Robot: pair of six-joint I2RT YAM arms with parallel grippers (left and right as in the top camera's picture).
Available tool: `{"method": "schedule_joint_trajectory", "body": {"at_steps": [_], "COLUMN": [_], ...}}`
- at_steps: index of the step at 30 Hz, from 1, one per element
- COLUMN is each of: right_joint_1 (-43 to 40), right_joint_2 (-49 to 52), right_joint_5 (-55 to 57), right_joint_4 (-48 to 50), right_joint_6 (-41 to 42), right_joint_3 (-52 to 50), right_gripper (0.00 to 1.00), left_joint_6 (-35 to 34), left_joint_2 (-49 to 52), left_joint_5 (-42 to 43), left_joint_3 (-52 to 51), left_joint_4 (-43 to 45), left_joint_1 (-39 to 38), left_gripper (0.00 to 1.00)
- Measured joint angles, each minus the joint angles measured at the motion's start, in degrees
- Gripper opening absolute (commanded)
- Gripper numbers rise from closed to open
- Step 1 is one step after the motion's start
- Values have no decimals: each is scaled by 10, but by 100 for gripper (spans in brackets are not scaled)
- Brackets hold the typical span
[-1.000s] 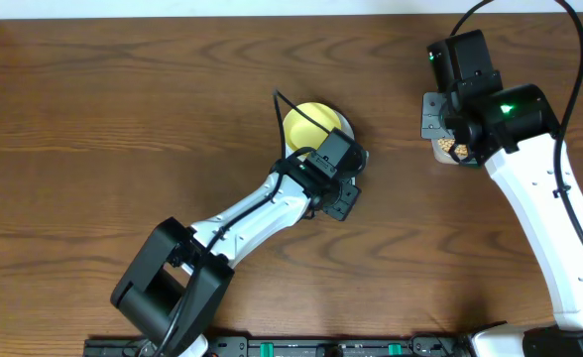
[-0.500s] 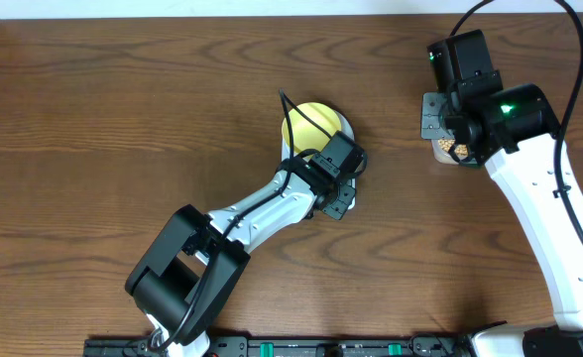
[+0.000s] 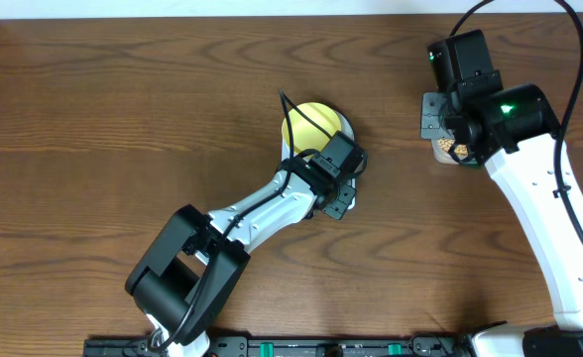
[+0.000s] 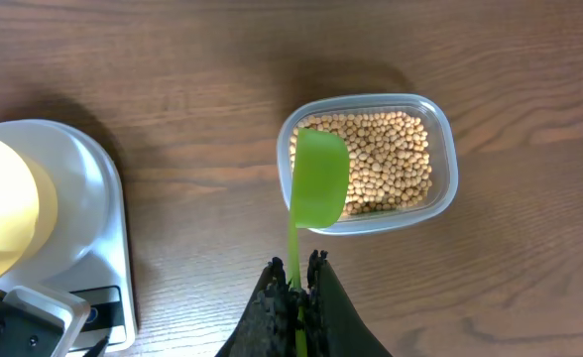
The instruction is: Scoop item into bowl and weigh 50g on scale
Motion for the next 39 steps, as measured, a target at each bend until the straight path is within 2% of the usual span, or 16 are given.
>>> {"method": "schedule_joint_trajectory", "body": {"at_steps": [29,33,36,39], "right_joint_1": [0,0,0,0], "right_joint_2": [0,0,0,0], "right_joint_5": [0,0,0,0], "right_joint_4": [7,9,9,9], "right_joint_6": [0,0,0,0], "right_joint_3": [0,0,0,0], "right_gripper": [1,1,1,1], "left_joint_6": [0,0,0,-6], "left_joint_2": [9,-23,-86,-160], "left_joint_5": [7,9,9,4], "left_joint_3": [12,4,2,2], "left_joint_4": [-12,-31,-46,-61], "left_joint_1": [0,0,0,0], "left_gripper": [55,55,56,64]}}
